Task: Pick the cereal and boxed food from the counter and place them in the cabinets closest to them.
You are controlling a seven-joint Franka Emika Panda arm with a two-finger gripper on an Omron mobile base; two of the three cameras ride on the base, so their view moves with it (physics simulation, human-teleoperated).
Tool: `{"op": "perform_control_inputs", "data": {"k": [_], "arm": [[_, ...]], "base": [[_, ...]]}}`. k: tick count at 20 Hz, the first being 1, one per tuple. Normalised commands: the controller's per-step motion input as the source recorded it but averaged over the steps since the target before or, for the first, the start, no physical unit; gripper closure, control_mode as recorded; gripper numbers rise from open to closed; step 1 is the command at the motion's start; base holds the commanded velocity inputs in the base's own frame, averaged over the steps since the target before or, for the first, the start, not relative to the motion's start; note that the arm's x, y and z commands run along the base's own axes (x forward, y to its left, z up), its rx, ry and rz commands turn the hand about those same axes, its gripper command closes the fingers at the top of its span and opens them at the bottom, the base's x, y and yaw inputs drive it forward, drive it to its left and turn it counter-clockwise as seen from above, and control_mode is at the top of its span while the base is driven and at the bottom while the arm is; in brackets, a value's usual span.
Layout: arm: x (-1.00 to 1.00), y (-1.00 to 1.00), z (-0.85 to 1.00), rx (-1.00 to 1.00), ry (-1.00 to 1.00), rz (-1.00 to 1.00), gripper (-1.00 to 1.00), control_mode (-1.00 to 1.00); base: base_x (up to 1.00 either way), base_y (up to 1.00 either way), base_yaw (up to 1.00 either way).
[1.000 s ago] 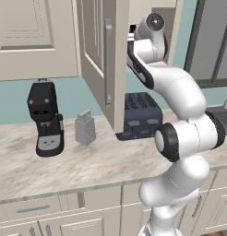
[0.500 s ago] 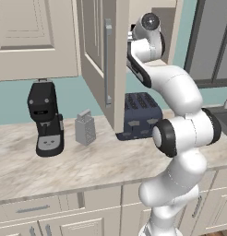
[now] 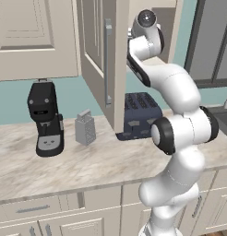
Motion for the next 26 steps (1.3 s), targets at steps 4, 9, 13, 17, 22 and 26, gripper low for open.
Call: {"op": "perform_control_inputs", "data": {"k": [4,9,13,17,22,26], "arm": [[0.01,-0.01,0.17,0.07,0.0,-0.08,-1.0,-1.0],[-0.53,-0.01,0.1,0.07,0.0,-0.06,-1.0,-1.0],[-0.92,-0.1,-0.14,0.04,-0.02,0.0,-1.0,-1.0],[-1.0,-0.28,-0.5,0.01,-0.09,0.0,-1.0,-1.0],[-1.0,-0.34,-0.66,0.0,-0.1,0.0,-1.0,-1.0],[-1.0,-0.3,-0.72,0.0,-0.11,0.01,-1.0,-1.0]], "base": [[0.0,0.0,0.0],[0.0,0.0,0.0],[0.0,0.0,0.0],[0.0,0.0,0.0],[0.0,0.0,0.0],[0.0,0.0,0.0]]}}
